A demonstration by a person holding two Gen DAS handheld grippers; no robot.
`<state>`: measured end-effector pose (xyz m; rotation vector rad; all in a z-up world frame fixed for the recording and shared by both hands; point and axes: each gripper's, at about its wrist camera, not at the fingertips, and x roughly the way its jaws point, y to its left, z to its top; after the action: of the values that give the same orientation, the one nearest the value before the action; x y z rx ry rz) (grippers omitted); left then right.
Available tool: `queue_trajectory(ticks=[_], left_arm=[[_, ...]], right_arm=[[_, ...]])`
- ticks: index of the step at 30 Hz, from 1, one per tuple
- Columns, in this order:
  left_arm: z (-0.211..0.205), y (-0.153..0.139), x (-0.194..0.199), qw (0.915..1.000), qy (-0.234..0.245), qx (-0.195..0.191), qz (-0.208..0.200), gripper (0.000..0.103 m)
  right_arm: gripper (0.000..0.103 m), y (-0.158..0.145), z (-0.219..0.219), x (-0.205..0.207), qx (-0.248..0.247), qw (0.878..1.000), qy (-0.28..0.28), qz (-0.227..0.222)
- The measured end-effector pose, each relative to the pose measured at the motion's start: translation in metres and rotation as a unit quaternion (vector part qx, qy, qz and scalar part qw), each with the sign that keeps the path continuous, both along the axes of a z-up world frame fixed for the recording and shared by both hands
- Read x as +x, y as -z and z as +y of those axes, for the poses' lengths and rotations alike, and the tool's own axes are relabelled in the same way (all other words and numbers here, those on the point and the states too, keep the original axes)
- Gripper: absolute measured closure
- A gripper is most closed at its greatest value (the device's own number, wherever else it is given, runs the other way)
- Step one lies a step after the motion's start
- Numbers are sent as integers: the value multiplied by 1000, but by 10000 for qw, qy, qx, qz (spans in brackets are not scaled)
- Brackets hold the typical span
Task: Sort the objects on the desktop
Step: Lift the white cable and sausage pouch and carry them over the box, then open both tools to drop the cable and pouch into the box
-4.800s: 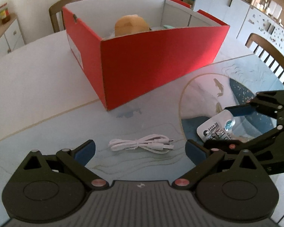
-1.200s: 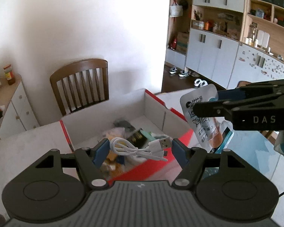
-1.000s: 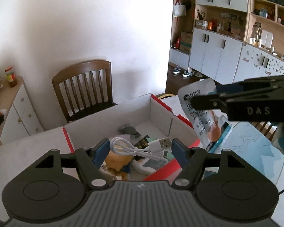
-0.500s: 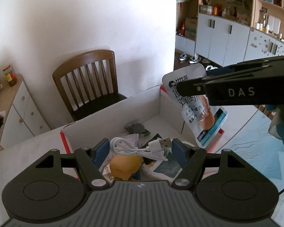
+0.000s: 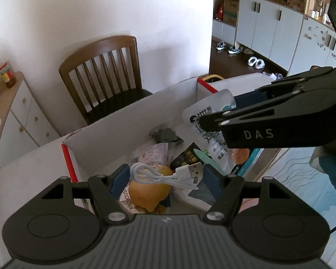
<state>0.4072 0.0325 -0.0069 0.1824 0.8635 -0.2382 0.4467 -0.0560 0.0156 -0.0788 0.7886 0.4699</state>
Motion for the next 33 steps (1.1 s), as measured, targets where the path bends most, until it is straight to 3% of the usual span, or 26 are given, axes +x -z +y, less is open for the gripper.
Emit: queue_trajectory(ticks=[16, 17, 18, 19, 29, 33], left_arm=[[-3, 32, 16, 9995, -24, 95, 312, 31], [-3, 33, 16, 9995, -17, 101, 313, 31], [-3, 34, 17, 9994, -21, 116, 317, 31], [-4, 35, 17, 9994, -20, 125, 321, 31], [-10, 45, 20, 9986, 85, 353, 376, 30], [-11, 46, 20, 9981, 4, 506, 347, 29]], right_arm=[[59, 33, -2, 12, -166, 9993, 78, 339], [62, 35, -2, 13, -163, 9992, 82, 366], [79, 37, -2, 14, -190, 9990, 65, 389], [82, 38, -1, 15, -213, 9988, 58, 436], [68, 46, -2, 12, -151, 9979, -22, 635], [49, 46, -7, 9, -50, 9976, -41, 696]])
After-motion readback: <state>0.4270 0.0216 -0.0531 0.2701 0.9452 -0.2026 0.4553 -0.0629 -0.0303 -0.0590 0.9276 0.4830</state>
